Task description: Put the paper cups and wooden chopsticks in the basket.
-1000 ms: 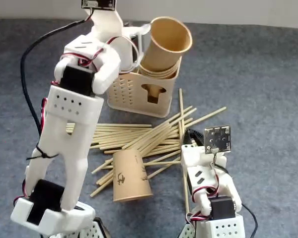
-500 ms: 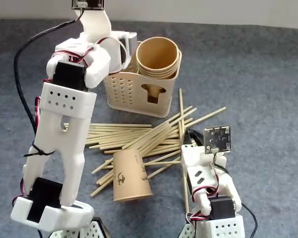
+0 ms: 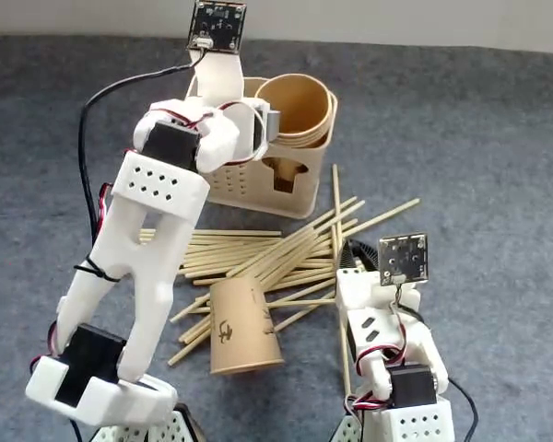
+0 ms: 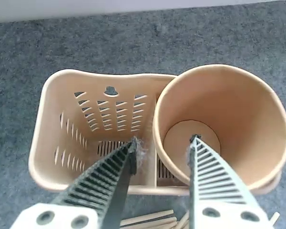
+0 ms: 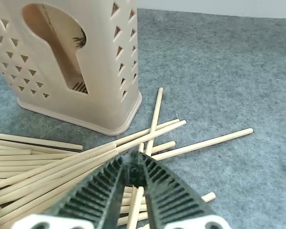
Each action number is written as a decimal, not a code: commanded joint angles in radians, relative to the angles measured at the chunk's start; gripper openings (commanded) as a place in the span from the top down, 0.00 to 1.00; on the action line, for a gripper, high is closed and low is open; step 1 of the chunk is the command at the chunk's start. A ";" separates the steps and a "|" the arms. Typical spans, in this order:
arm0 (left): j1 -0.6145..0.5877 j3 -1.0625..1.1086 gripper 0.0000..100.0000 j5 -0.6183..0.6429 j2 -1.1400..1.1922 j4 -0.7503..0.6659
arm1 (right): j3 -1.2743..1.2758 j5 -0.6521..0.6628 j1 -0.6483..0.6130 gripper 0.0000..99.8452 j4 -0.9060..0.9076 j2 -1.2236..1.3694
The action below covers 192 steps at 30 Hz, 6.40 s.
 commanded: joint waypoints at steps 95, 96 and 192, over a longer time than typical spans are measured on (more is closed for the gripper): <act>0.475 1.084 0.99 -0.885 -1.299 0.393 | -0.010 0.051 0.012 0.99 -0.022 -0.013; 0.475 1.066 0.99 -0.885 -1.299 0.393 | -0.010 0.051 0.012 0.99 -0.022 -0.013; -0.045 -0.375 0.82 -0.130 -0.116 0.270 | -0.007 0.054 0.039 0.99 -0.022 -0.013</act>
